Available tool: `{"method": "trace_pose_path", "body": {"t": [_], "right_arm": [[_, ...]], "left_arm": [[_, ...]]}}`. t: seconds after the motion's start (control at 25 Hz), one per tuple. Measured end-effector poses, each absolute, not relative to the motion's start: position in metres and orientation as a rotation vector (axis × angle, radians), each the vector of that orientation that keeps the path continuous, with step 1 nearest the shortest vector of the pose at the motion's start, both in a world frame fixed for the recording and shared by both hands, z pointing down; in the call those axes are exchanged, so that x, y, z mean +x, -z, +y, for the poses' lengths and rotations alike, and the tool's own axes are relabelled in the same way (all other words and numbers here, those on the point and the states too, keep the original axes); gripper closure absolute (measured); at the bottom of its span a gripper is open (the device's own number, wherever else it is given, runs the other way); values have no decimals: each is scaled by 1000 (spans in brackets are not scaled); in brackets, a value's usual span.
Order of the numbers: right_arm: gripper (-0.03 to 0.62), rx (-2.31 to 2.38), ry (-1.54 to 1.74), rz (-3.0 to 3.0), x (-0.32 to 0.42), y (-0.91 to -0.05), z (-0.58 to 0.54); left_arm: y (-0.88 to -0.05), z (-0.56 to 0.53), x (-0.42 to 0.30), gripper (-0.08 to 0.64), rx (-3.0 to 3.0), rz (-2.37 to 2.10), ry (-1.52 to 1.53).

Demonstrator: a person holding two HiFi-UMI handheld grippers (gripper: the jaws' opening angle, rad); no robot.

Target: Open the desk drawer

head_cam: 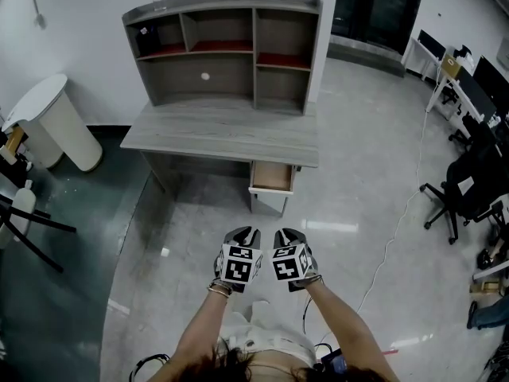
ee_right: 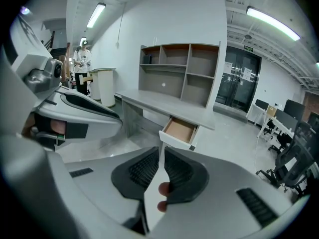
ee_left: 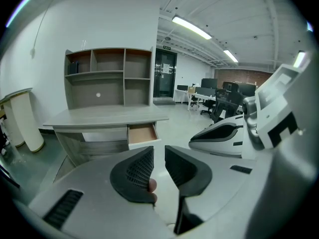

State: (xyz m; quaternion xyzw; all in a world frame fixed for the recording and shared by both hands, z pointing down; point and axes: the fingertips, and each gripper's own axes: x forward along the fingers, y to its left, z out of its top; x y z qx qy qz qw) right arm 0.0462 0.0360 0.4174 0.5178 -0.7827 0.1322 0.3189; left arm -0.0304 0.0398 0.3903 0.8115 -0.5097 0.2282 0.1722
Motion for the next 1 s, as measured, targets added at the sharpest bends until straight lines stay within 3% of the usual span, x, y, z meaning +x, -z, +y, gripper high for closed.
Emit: {"method": "trace_pose_path", "body": {"t": [1.0], "right_arm": [[561,1512,-279,-2119,8,-344,124]], "left_arm": [[-330,128,-54,517,2486,-1364,-583]]}}
